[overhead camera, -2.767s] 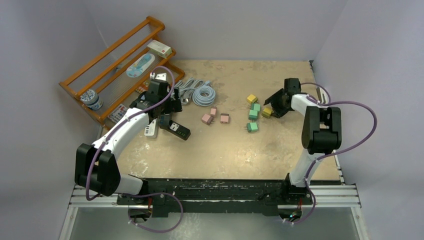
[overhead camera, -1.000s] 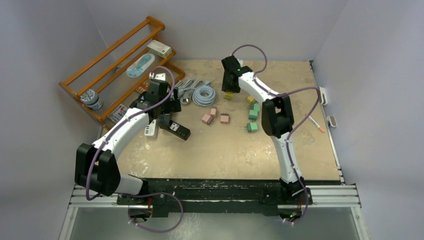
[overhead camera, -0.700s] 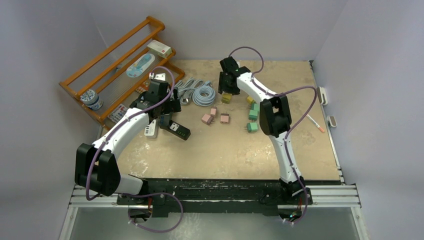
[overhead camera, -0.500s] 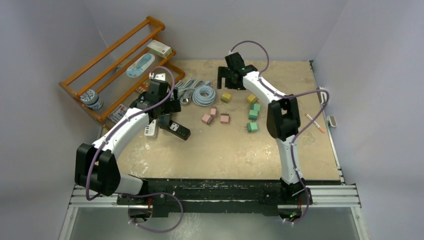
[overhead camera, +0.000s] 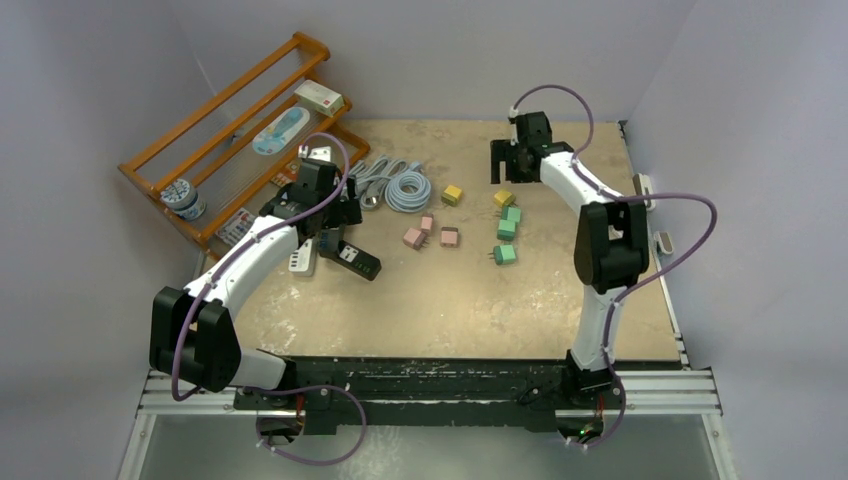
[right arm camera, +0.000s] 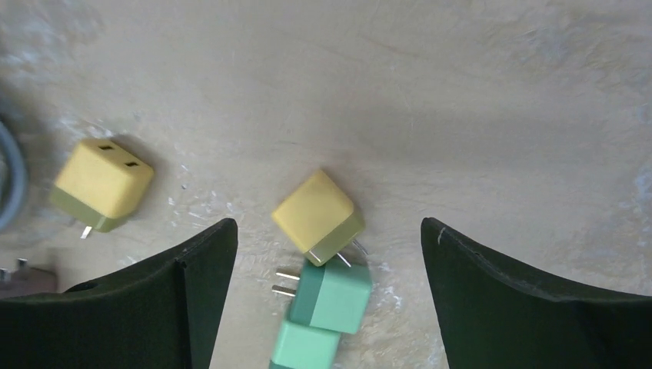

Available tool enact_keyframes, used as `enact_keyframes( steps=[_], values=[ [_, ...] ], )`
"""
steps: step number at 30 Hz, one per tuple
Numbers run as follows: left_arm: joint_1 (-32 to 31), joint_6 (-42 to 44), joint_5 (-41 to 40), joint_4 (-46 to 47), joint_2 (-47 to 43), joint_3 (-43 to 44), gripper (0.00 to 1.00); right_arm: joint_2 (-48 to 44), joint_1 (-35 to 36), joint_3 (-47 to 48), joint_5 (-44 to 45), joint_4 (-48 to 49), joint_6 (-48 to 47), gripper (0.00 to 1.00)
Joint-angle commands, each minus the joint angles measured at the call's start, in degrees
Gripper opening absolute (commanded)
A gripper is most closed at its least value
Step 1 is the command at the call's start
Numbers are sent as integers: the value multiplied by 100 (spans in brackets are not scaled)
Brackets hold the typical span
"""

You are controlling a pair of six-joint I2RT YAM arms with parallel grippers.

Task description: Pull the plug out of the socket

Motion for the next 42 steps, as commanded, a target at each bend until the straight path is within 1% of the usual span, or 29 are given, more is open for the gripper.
enact_keyframes(
  steps=[1, 6, 12, 14, 17, 21, 22, 25, 36, 39, 42],
  values=[
    [33, 85, 17, 122, -18, 36, 100, 222, 141, 63, -41, 41, -574, 88],
    [28, 94, -21, 113, -6, 21, 100, 471, 141, 132, -202, 137, -768, 84],
    [32, 102, -33, 119, 25, 29, 100, 782, 141, 232, 77, 87, -868, 77],
    [28, 102, -33, 114, 42, 34, 100, 819, 141, 198, 123, 121, -873, 71],
    [28, 103, -34, 112, 56, 34, 100, 850, 141, 174, 199, 147, -851, 56],
    [28, 101, -33, 112, 79, 38, 100, 870, 141, 219, 421, 181, -760, 49],
    [29, 95, -33, 114, 79, 46, 100, 870, 146, 249, 493, 223, -760, 49],
    [28, 98, -24, 113, 82, 47, 100, 867, 194, 351, 351, 339, -723, 47],
    [30, 59, -15, 113, 96, 47, 100, 1029, 818, 901, -66, 475, 211, 46],
    [33, 58, -15, 113, 97, 49, 100, 1055, 862, 910, -135, 455, 406, 48],
    [33, 59, 0, 119, 100, 48, 100, 1055, 862, 885, -70, 442, 451, 52]
  ],
)
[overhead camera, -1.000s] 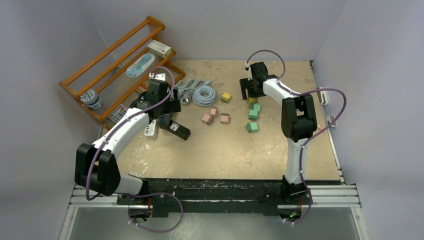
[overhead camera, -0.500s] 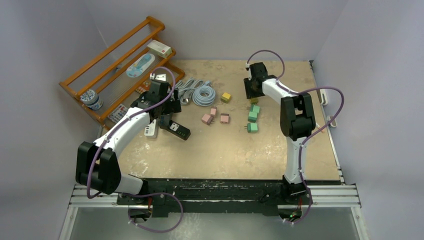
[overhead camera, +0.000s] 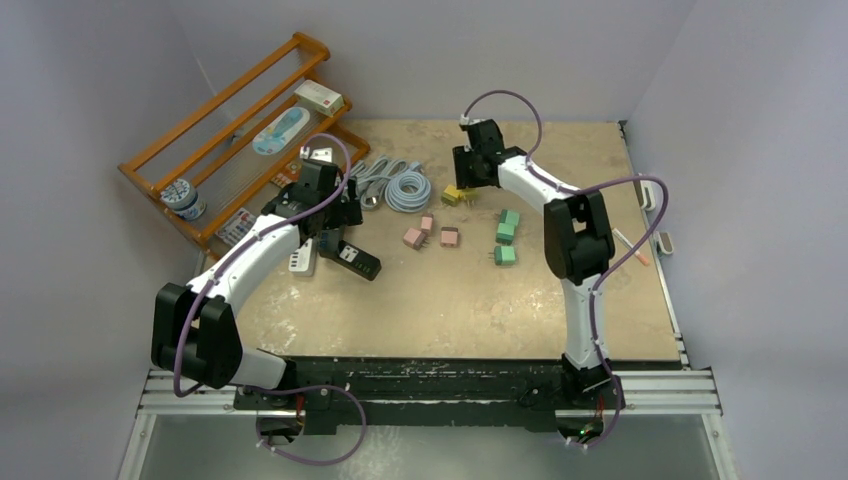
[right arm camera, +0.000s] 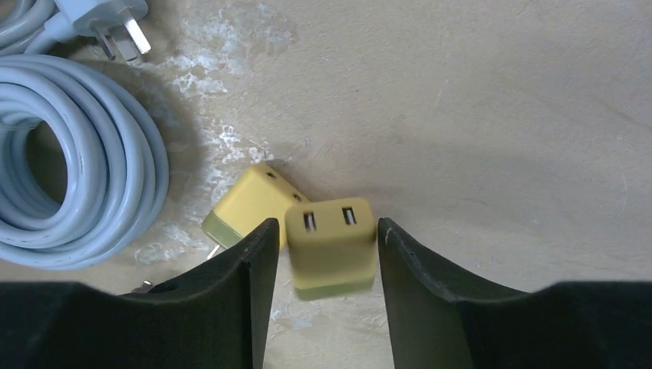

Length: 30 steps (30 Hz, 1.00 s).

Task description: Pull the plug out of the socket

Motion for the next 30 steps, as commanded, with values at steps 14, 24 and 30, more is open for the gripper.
enact_keyframes(
  steps=[14, 24, 30],
  values=[
    [22, 264, 285, 565, -620, 66, 100, -1443, -88, -199, -996, 1293, -417, 99],
    [0, 501, -899, 1281, -2129, 203, 100, -4606, -492, -3239, -608, 3798, 22, 99],
    [6, 330, -1203, 1774, -2443, -242, 100, -6079, -493, -5027, -260, 4529, 175, 99]
  ],
)
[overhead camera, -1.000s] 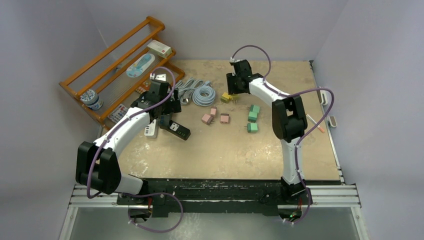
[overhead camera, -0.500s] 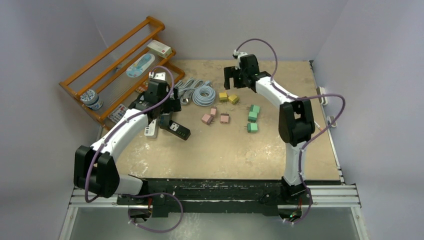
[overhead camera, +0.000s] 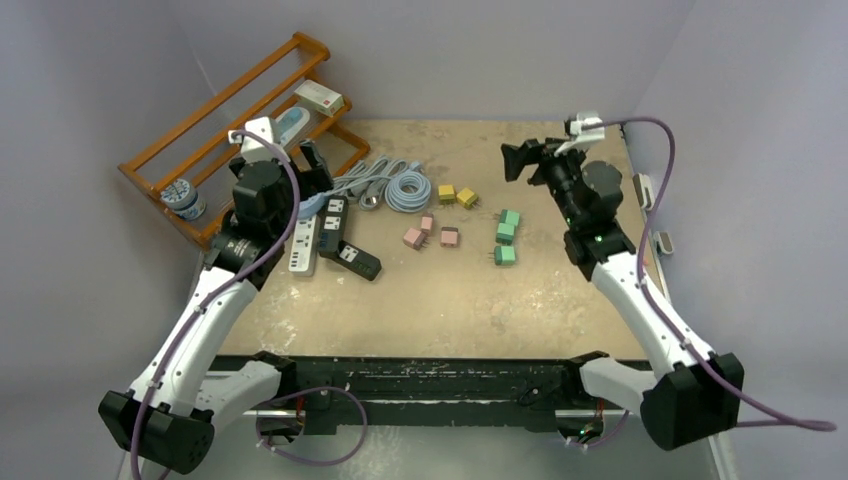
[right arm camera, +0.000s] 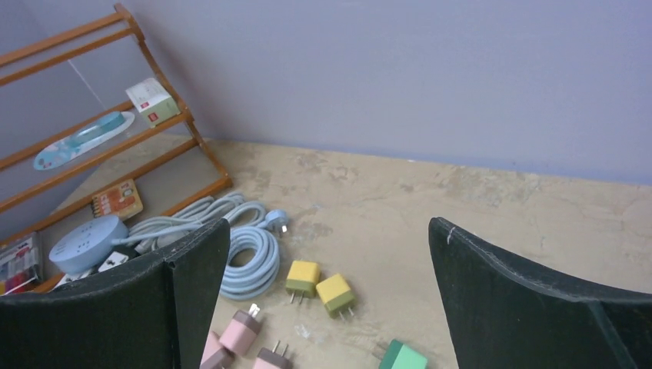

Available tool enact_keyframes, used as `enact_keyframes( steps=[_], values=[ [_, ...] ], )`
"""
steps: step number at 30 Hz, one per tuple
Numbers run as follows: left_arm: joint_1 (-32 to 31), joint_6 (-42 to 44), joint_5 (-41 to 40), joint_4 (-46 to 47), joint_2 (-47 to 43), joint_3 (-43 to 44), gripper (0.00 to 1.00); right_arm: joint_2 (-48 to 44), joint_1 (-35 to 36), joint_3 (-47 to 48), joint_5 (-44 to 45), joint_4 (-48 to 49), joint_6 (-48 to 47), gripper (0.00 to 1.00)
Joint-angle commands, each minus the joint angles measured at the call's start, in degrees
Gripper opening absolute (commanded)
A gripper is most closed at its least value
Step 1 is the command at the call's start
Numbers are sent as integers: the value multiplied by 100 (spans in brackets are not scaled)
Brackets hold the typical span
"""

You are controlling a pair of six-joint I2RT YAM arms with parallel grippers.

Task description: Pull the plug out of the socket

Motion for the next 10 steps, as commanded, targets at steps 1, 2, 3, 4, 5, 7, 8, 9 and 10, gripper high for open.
enact_keyframes(
  steps=[1, 2, 3, 4, 5, 7, 8, 9, 10],
  values=[
    [7, -1, -368, 553, -102, -293, 100, -327, 54, -716, 485, 696, 267, 99],
    [5, -12, -357, 565, -84, -291, 100, -384, 55, -781, 690, 636, 405, 99],
    [3, 19, -323, 560, -55, -294, 100, -452, 56, -894, 791, 734, 497, 100],
    [6, 44, -299, 563, -47, -309, 100, -502, 51, -1007, 800, 930, 525, 99],
    [2, 46, -301, 605, -46, -329, 100, -552, 47, -1083, 759, 1081, 509, 100],
    [3, 8, -326, 688, -85, -350, 100, -569, 54, -1085, 781, 1153, 549, 99],
    [2, 8, -313, 706, -89, -339, 100, -560, 55, -1057, 809, 1146, 566, 99],
    [4, 13, -267, 726, -98, -334, 100, -532, 51, -1051, 820, 1138, 577, 100],
    [0, 15, -215, 761, -125, -358, 100, -517, 55, -1043, 797, 1147, 579, 99]
  ],
)
